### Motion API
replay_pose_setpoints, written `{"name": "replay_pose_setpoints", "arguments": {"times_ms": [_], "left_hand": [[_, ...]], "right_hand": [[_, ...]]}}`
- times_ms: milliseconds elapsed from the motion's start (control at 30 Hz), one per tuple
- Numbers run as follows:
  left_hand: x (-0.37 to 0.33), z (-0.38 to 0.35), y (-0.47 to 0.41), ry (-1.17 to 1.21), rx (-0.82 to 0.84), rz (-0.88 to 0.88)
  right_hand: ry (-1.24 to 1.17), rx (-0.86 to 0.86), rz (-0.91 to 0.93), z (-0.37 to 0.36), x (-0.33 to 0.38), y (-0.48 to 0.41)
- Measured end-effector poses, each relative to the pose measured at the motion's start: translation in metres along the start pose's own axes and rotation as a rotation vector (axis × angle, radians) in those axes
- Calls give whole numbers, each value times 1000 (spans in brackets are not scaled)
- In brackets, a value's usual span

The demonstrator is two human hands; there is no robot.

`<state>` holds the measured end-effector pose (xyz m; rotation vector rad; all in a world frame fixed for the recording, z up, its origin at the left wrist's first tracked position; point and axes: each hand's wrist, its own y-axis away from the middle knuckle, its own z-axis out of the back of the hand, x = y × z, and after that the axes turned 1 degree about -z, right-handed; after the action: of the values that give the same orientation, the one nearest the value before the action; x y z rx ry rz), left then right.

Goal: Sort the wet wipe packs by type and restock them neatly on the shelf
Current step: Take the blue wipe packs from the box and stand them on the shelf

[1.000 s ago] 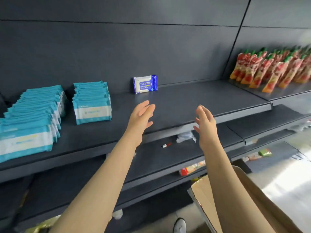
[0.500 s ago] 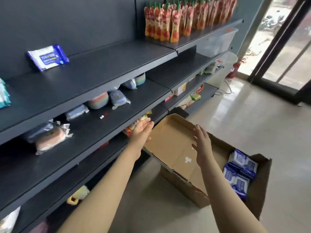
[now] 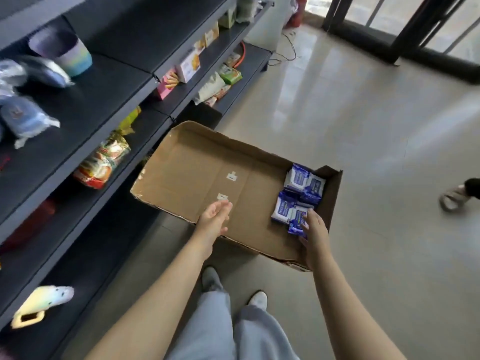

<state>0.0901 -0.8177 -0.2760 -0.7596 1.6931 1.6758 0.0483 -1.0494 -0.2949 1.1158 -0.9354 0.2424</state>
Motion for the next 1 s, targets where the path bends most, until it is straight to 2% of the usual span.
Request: {"name": "replay_pose_setpoints", "arguments": {"times_ms": [267, 400, 667, 867, 1000], "left_hand": [[61, -60, -120, -159, 93, 246], [98, -99, -184, -228, 123, 315], [169, -181, -284, -276, 117, 329], [182, -209, -307, -252, 121, 326], [195, -210, -320, -340, 88, 276]], "right_hand": [[66, -108, -188, 13, -52, -126], [81, -139, -240, 22, -85, -201], [20, -144, -309, 32, -145, -302], [56, -155, -334, 34, -165, -311], [70, -214, -351, 31, -167, -315]]}}
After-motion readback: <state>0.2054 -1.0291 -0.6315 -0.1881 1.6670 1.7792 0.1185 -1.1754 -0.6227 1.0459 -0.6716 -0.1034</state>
